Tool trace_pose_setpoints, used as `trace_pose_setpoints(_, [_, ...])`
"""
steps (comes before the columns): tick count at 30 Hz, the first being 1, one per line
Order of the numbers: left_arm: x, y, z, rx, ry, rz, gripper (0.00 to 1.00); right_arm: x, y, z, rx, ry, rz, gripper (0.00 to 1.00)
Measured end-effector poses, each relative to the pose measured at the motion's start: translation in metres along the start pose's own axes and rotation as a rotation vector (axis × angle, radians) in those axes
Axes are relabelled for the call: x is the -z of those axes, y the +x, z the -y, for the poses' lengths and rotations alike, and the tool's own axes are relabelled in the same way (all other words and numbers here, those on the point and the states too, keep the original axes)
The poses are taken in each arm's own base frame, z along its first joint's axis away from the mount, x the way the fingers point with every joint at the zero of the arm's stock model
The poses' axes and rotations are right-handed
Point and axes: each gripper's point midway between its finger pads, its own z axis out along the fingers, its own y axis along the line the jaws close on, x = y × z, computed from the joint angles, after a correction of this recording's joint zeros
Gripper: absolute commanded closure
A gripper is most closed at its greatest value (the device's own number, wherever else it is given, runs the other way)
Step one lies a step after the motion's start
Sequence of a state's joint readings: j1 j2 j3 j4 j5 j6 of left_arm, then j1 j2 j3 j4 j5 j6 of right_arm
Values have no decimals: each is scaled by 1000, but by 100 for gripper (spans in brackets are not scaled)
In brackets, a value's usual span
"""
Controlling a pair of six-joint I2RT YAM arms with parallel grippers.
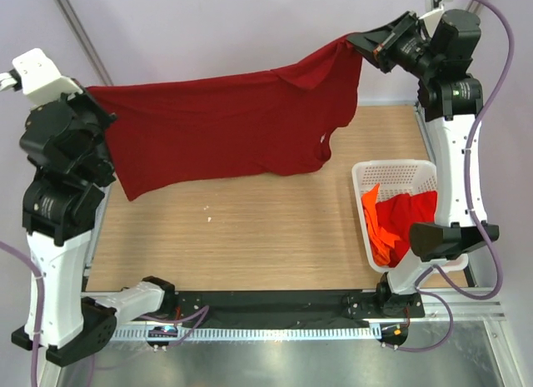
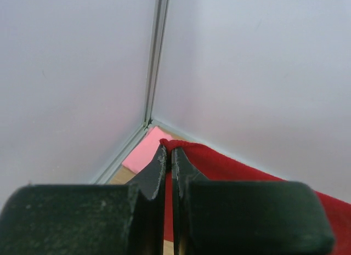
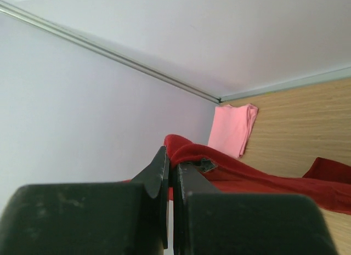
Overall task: Fold and stack the t-shirts
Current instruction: Flatten the tshirt out
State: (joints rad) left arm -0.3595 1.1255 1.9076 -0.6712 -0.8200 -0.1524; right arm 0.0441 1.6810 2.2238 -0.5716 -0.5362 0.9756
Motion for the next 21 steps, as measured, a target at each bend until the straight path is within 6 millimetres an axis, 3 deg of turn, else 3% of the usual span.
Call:
trace_pose_setpoints(6, [10, -20, -10, 62, -4, 59, 100, 11, -10, -33, 10, -90, 52, 99])
trace_pose_setpoints(11, [-5, -24, -2, 75, -36, 101, 100, -8, -25, -41, -17, -158, 86, 99])
trace_pose_setpoints(16, [-45, -21, 28, 23, -81, 145, 100, -57, -53, -30, -59, -229, 138, 99])
trace_pose_setpoints(21, [-110, -5, 57, -37, -144, 153, 99, -108, -73, 6, -161, -256, 192, 99])
